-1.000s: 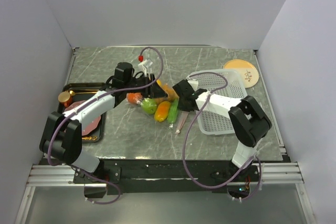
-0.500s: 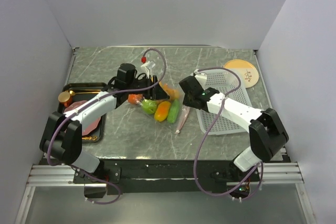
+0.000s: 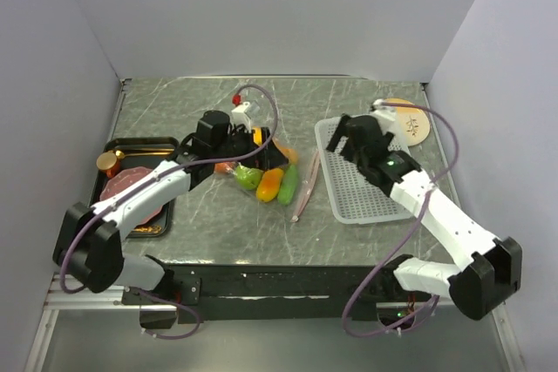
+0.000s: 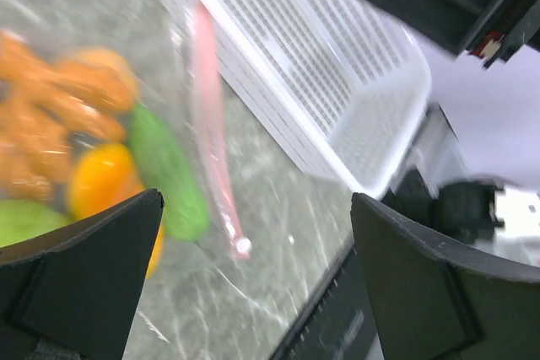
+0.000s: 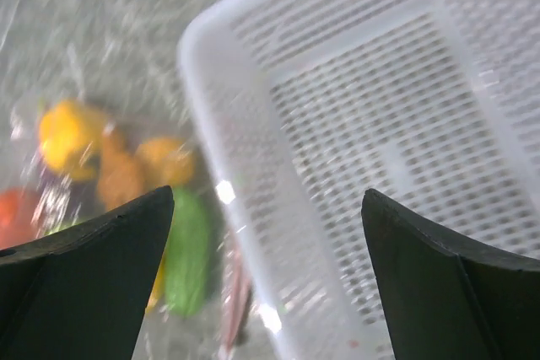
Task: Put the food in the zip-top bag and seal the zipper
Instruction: Reset both arms
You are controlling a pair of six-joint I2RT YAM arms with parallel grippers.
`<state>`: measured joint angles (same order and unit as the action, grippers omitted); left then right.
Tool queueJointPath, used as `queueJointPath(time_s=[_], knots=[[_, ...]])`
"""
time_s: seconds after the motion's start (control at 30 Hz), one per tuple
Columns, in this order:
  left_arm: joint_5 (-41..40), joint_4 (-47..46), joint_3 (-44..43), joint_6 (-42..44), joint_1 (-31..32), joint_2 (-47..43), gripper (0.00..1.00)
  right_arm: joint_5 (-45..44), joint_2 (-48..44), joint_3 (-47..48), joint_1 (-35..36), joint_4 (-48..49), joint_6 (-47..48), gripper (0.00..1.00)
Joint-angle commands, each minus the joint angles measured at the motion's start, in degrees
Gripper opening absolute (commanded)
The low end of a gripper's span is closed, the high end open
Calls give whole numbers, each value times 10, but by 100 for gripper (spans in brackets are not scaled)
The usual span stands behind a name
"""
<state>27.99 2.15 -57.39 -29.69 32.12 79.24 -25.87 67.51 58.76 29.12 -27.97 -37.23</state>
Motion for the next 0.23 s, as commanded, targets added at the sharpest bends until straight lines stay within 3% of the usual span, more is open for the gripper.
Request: queueJointPath(time_s=[0.0,0.2], knots=[[-121,22,-11,6,0,-47,99,-2,-38,-21,-108,3,45,100],[-213,54,-22,15,0,-74,99,57,-42,-39,-258,27,82,100]])
